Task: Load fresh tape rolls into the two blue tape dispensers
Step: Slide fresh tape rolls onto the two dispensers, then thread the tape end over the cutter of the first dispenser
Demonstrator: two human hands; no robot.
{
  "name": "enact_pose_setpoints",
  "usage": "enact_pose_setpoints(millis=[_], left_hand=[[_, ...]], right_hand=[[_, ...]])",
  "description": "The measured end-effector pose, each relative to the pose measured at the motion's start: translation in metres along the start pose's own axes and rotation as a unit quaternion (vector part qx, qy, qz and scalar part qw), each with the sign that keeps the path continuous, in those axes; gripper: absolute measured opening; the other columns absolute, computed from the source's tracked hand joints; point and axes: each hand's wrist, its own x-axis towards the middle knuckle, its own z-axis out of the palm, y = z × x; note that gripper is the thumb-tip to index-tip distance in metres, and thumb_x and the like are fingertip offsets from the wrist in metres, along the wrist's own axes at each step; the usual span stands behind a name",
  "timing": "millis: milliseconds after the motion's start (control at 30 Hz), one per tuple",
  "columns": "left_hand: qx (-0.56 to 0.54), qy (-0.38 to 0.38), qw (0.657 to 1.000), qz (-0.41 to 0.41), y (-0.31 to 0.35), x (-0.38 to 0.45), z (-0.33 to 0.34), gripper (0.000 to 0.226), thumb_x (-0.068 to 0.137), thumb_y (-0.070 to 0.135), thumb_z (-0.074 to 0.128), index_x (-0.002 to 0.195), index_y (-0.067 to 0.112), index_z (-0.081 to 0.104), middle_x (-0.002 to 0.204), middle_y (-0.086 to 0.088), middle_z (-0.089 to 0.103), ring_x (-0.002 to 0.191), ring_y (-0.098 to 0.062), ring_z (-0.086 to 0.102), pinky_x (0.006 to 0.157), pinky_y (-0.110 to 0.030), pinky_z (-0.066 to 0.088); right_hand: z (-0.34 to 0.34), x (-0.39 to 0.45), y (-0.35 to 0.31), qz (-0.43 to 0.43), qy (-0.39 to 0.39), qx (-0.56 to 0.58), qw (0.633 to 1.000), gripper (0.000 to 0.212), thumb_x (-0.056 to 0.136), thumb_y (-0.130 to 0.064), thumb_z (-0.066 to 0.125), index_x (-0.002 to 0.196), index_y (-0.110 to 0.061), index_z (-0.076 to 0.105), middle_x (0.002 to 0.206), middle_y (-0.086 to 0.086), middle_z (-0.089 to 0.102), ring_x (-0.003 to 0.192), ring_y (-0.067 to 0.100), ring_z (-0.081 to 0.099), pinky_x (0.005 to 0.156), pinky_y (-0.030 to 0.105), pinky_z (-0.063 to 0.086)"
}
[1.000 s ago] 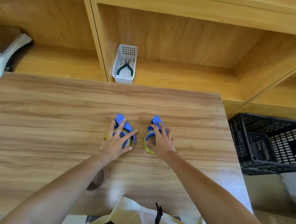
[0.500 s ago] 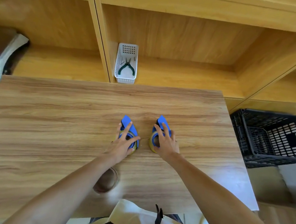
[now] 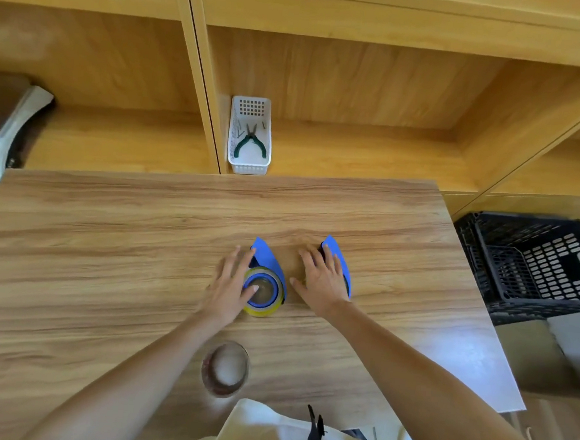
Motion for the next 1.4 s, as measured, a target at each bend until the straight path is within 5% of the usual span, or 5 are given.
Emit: enact_pose_setpoints(millis=[233, 433, 767, 1167, 1400], left_hand=[[-0.018, -0.125, 0.980, -0.155, -0.032, 0.008, 0.000, 0.033, 0.092, 0.058, 0.050, 0.102, 0.027, 0.056, 0.103, -0.005, 0.069, 0.102, -0.031, 0.065, 0.086, -0.043, 0.053], [-0.058, -0.138, 0.979, -0.138, -0.028, 0.007, 0.003, 0.026, 0.094, 0.046, 0.055, 0.075, 0.029, 0.047, 0.083, 0.001, 0.064, 0.087, -0.026, 0.065, 0.076, -0.039, 0.051], [-0.209, -0.155, 0.955, -0.145, -0.029, -0.001, -0.009, 0.064, 0.090, 0.072, 0.036, 0.121, 0.021, 0.059, 0.120, 0.000, 0.066, 0.113, -0.024, 0.060, 0.096, -0.036, 0.045], [-0.646, -0.074, 0.741, -0.168, 0.038, 0.017, -0.047, 0.037, 0.096, 0.047, 0.052, 0.105, 0.017, 0.070, 0.087, -0.003, 0.077, 0.075, -0.014, 0.072, 0.083, -0.035, 0.055], [-0.564, 0.051, 0.817, -0.107, 0.070, 0.013, -0.048, 0.040, 0.096, 0.046, 0.055, 0.088, 0.009, 0.069, 0.062, -0.004, 0.069, 0.054, -0.015, 0.065, 0.059, -0.028, 0.055]], right_hand=[[0.004, 0.017, -0.055, 0.030, -0.141, 0.060, 0.988, 0.075, 0.097, -0.039, 0.053, 0.154, -0.016, 0.010, 0.139, 0.014, 0.048, 0.112, 0.037, 0.059, 0.068, 0.039, 0.043], [0.017, 0.022, -0.063, 0.089, -0.138, 0.049, 0.985, 0.081, 0.093, -0.016, 0.061, 0.153, -0.020, 0.007, 0.128, 0.016, 0.053, 0.105, 0.039, 0.062, 0.070, 0.040, 0.046], [0.016, 0.018, -0.058, 0.094, -0.116, 0.138, 0.979, 0.085, 0.087, -0.004, 0.058, 0.152, -0.026, 0.009, 0.096, 0.012, 0.061, 0.086, 0.035, 0.065, 0.063, 0.041, 0.049], [-0.012, 0.016, -0.046, 0.059, -0.017, 0.425, 0.903, 0.061, 0.097, -0.024, 0.056, 0.146, -0.024, 0.020, 0.126, 0.008, 0.061, 0.111, 0.029, 0.063, 0.093, 0.048, 0.052], [-0.029, 0.010, -0.039, 0.030, 0.087, 0.501, 0.861, 0.064, 0.089, -0.066, 0.044, 0.143, -0.036, 0.028, 0.134, -0.004, 0.057, 0.118, 0.015, 0.059, 0.098, 0.044, 0.049]])
